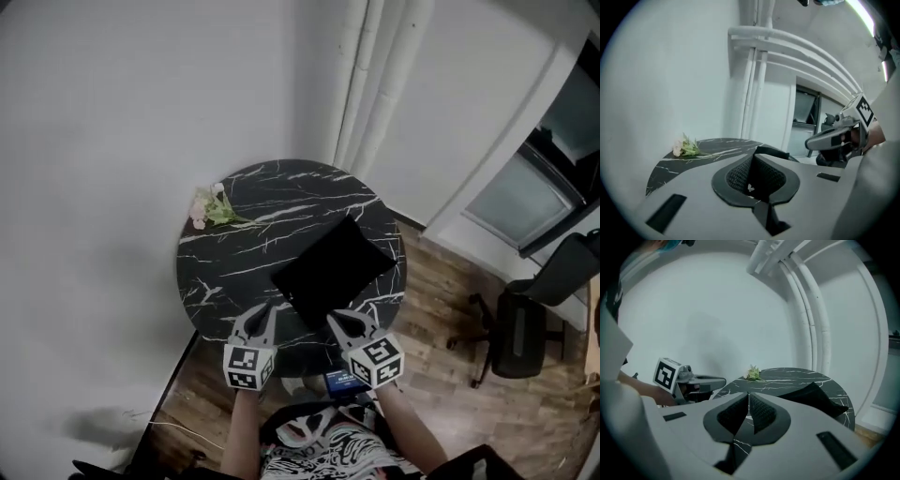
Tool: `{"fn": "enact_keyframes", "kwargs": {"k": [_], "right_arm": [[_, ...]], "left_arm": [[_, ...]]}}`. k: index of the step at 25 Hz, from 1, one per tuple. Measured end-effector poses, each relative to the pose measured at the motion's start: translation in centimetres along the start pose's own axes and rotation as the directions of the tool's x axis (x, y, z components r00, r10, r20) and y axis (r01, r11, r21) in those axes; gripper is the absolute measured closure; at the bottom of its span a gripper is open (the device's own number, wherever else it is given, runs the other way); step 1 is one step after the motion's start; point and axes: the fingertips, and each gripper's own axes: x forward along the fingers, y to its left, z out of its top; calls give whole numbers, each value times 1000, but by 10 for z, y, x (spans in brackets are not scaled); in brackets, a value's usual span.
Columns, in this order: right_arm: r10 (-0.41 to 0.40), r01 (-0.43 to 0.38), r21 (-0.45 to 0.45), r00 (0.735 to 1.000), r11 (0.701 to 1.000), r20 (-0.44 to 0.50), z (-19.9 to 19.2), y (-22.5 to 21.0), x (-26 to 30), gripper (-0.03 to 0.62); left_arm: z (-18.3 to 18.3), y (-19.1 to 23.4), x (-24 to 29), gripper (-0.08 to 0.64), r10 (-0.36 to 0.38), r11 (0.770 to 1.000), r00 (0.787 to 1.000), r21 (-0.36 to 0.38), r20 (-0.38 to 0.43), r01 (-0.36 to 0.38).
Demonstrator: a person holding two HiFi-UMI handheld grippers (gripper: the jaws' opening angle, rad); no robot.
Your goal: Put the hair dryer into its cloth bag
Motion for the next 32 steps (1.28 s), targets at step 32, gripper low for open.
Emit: {"fn": "enact_keyframes", "kwargs": {"k": [32], "right_arm": [[-50, 74, -146, 986, 987, 159, -10, 43, -146, 574]], "left_arm": [[12, -129, -130, 545, 217, 971, 970, 73, 113, -226]]}}
